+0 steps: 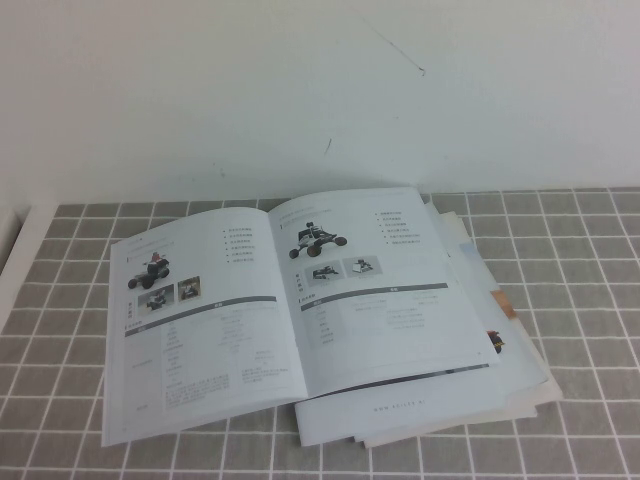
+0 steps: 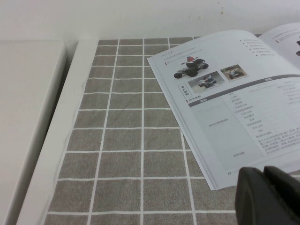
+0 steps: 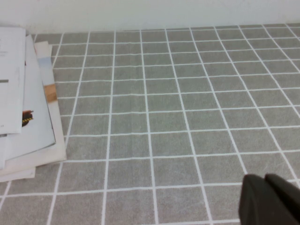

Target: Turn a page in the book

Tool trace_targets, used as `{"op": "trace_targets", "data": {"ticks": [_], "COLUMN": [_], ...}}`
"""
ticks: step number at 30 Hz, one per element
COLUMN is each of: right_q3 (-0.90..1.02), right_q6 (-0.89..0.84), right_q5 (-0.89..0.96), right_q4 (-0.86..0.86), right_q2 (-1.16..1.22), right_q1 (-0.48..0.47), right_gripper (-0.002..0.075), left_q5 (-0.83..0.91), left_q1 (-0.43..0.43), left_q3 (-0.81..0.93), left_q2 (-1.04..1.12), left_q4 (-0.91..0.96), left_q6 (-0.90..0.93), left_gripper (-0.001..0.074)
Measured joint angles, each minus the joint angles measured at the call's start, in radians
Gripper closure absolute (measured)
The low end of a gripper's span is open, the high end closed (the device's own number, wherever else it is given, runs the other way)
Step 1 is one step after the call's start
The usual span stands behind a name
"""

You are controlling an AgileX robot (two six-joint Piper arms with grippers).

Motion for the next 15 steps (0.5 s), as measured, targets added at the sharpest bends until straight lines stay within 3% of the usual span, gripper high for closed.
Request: {"op": "trace_targets", "data": {"ticks": [15], "right_q3": [0.0], "right_q6": [-0.005], "right_q5": [0.0], "right_q4": [-0.002], "right_q2": [0.0], "right_q1": [0.0], "right_gripper": [0.0728], "left_q5": [0.0], "left_q1": [0.004], "left_q3": [0.0], "left_q2": [0.0], "left_q4": [0.0], "left_q6": [0.0], "left_gripper": [0.0738]}}
